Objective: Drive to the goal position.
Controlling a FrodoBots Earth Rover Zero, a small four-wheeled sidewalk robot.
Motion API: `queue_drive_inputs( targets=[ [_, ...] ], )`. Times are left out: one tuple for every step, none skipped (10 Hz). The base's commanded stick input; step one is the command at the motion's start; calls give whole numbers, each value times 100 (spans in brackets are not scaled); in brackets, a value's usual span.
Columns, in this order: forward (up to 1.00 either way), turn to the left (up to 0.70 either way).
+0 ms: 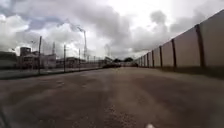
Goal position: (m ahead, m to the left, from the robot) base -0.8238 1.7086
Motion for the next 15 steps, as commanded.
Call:
queue_drive_inputs(
  targets=[
    [30, 0],
    [30, 0],
    [30, 0],
    [30, 0],
    [30, 0],
    [30, 0],
    [30, 0],
    [30, 0],
    [30, 0],
    [30, 0],
    [30, 0],
    [30, 0],
    [30, 0],
    [30, 0],
    [30, 0]
  ],
)
